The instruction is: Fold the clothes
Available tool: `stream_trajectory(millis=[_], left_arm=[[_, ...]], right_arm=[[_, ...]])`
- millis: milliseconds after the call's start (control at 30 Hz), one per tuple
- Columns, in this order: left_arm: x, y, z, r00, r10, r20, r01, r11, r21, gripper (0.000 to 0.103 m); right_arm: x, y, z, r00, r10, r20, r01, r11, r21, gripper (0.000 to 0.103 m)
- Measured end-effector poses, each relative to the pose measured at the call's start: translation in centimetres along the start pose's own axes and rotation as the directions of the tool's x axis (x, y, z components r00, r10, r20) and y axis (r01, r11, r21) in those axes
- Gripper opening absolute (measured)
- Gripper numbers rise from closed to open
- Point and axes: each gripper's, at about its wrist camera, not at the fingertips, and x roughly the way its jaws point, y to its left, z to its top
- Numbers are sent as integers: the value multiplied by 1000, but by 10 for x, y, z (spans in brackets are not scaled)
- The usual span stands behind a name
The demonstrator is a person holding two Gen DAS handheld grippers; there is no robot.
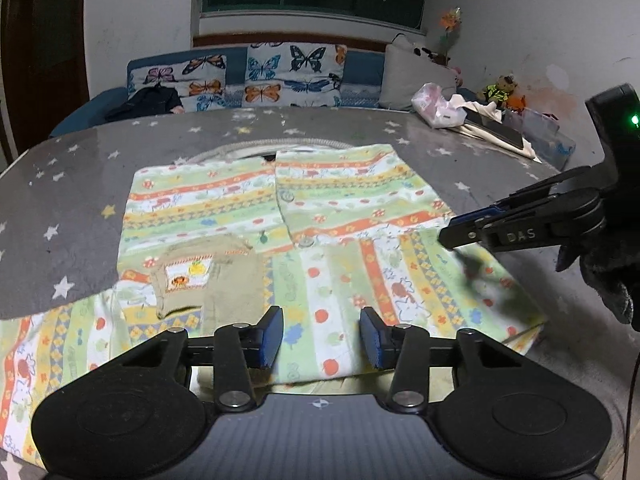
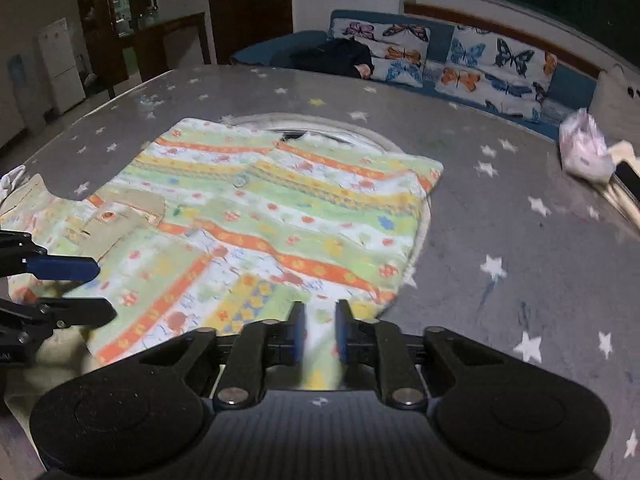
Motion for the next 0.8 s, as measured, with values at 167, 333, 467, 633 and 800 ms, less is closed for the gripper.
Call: stream_trajectory(millis=[167,333,467,633,800], left_arm=[[-1,0,2,1000,-6,8,6,1000,-3,47],[3,2,2,1000,-4,1,4,1000,-15,49],[-4,6,1,1000,0,14,0,1000,-29,50],[-12,9,-2,1000,11,23,-10,999,-38,50],[-14,12,-9,1000,26,12,-26,998,-54,50]], right_arm=[[-5,0,0,1000,-4,16,4,1000,12,10],[2,6,-2,1000,5,0,-5,1000,-10,13],[-11,14,-5,1000,19,18,-19,999,-33,21],[-29,30,-21,998,58,0,-57,993,-108,24],[-34,35,-39,998,54,-23,-57,990,-130,29]])
